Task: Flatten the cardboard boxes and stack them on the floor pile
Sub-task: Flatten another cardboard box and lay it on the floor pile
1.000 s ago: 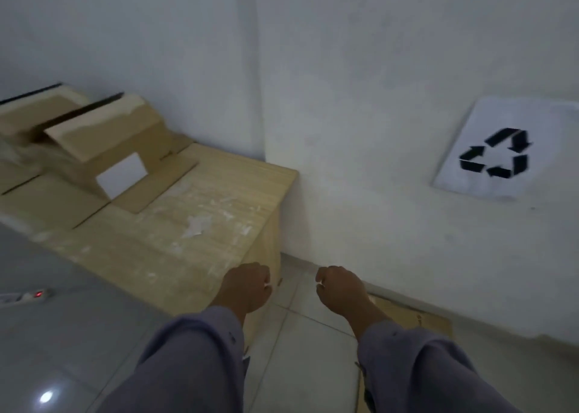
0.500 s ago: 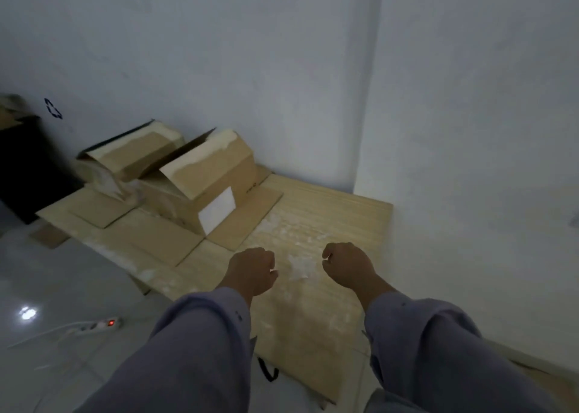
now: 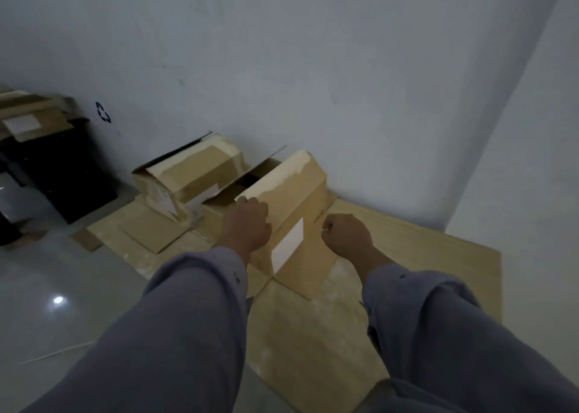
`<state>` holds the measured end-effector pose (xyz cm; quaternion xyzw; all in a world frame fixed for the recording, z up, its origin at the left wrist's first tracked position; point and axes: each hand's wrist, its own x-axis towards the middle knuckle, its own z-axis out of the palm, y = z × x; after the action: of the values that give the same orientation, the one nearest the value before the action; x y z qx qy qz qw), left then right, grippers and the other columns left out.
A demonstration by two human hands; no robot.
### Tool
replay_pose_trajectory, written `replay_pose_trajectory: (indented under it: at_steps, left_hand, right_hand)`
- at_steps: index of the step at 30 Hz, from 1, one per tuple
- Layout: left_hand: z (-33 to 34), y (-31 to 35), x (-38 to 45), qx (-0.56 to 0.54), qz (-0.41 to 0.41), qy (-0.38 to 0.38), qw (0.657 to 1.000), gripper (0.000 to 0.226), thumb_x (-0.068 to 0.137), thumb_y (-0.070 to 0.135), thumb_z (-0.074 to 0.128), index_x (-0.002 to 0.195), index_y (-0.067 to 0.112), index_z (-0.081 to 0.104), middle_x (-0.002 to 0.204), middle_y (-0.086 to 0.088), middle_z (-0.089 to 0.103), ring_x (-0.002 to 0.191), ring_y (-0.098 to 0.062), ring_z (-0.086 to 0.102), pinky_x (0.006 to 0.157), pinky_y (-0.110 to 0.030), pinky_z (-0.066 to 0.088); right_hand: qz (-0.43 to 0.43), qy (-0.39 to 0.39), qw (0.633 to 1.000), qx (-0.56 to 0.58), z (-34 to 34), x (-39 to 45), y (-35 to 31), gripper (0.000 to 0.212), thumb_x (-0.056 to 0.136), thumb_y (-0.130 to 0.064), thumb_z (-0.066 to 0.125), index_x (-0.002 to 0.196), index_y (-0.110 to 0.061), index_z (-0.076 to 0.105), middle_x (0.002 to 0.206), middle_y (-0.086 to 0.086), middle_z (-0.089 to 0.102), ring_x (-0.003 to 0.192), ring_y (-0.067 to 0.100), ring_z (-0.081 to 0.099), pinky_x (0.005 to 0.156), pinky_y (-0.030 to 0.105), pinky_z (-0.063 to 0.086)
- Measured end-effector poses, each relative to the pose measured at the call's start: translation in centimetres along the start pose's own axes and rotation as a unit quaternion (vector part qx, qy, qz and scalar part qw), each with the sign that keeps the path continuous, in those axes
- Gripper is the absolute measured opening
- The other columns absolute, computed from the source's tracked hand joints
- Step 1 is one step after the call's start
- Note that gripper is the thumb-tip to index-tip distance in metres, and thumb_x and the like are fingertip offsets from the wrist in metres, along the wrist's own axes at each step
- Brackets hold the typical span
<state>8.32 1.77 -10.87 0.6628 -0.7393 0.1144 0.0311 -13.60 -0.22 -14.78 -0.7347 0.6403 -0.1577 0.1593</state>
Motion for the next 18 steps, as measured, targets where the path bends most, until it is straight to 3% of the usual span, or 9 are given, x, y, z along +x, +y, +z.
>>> replay_pose_trajectory:
  at_steps: [5,9,12,15,18]
  left_hand:
    - [0.1,-5.2,5.9,0.0,-0.004,0.043,0.999,0.031,0.09,0.041,0.047,0.11,0.018,0.057,0.114,-0.005,0.057,0.112,-0.027,0.048,0.087,-0.038,0.044]
    - [1.3,-8.6,9.0,-0.028,-0.028,0.037,0.999,0.026,0.092,0.023,0.042,0.113,0.017,0.057,0.117,-0.006,0.059,0.111,-0.028,0.048,0.086,-0.038,0.042]
    - [2.5,-10.9,11.3,-0.069,-0.03,-0.009,0.997,0.037,0.09,0.013,0.04,0.122,0.02,0.055,0.123,-0.006,0.059,0.114,-0.029,0.049,0.089,-0.039,0.041]
    - [3.5,-12.9,14.1,-0.196,-0.037,-0.095,0.975,0.039,0.098,0.022,0.035,0.135,0.022,0.047,0.13,-0.013,0.056,0.113,-0.032,0.054,0.09,-0.039,0.045]
    - [5.2,-14.2,15.9,-0.239,0.047,-0.197,0.95,0.043,0.103,0.031,0.027,0.143,0.019,0.04,0.141,-0.015,0.048,0.124,-0.033,0.049,0.101,-0.04,0.041]
  right_hand:
    - [-0.03,0.001,0.999,0.01,-0.1,7.8,-5.4,0.029,0.09,-0.028,0.051,0.113,-0.018,0.065,0.112,0.004,0.066,0.097,0.025,0.061,0.075,0.031,0.049]
    - [-0.035,0.015,0.999,0.021,0.1,11.4,-8.4,0.027,0.088,-0.023,0.052,0.109,-0.015,0.067,0.104,0.004,0.067,0.094,0.025,0.061,0.075,0.033,0.051]
    - [-0.049,0.021,0.998,0.019,0.5,14.1,-10.5,0.024,0.089,-0.022,0.051,0.106,-0.014,0.066,0.099,0.005,0.066,0.09,0.026,0.061,0.073,0.034,0.051]
    - [-0.048,0.066,0.997,0.01,0.9,16.7,-12.4,0.024,0.089,-0.021,0.051,0.102,-0.009,0.067,0.099,0.009,0.064,0.089,0.028,0.061,0.074,0.04,0.053]
    - [-0.042,0.06,0.997,-0.006,1.5,18.2,-14.0,0.027,0.091,-0.031,0.052,0.104,-0.012,0.067,0.102,0.009,0.063,0.088,0.027,0.058,0.072,0.04,0.052]
